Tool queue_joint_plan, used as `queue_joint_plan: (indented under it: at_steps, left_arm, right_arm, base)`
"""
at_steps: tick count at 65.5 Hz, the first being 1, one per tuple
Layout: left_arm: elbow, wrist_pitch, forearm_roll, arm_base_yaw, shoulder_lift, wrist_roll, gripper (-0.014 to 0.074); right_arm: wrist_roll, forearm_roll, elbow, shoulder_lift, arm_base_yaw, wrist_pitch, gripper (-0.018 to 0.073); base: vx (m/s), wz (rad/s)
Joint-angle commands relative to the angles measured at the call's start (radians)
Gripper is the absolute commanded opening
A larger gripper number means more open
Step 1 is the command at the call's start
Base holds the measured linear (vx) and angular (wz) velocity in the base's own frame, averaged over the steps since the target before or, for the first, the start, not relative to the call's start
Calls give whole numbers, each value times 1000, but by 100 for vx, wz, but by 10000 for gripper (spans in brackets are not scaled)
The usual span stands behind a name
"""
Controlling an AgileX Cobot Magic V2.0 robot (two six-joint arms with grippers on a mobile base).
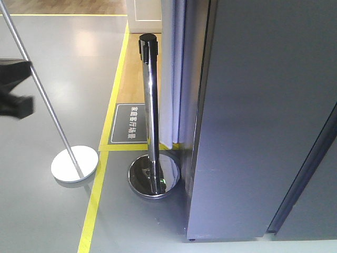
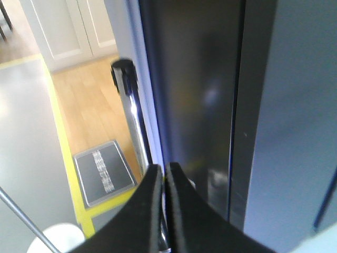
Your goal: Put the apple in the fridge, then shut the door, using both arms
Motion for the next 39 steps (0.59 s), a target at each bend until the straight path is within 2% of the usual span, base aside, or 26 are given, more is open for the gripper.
queue_joint_plan:
  at_steps: [1,11,22,29,39]
  left_arm:
    - [48,-87,24,2,-119,-1,-7]
    - [269,-214,7,2,-334,-31,-7]
    - [468,-232,4,2,-527,-27,-7]
    - [541,-235,4,2,-595,-27,-7]
    - [555,-224,3,2,-624,-28,-6]
  right_arm:
    - [-56,55,-1,-38,-4,-59,-8]
    - [-147,147,141,-137,-4,-89,-8]
    - [-211,254,337,-244,-4,-136,-8]
    - [-229,288,421,-305,-4,-187,-8]
    - [-229,284,467,-337,-4,-238,-8]
  base:
    - [0,0]
    - [0,0]
    - [0,0]
    - [0,0]
    - [0,0]
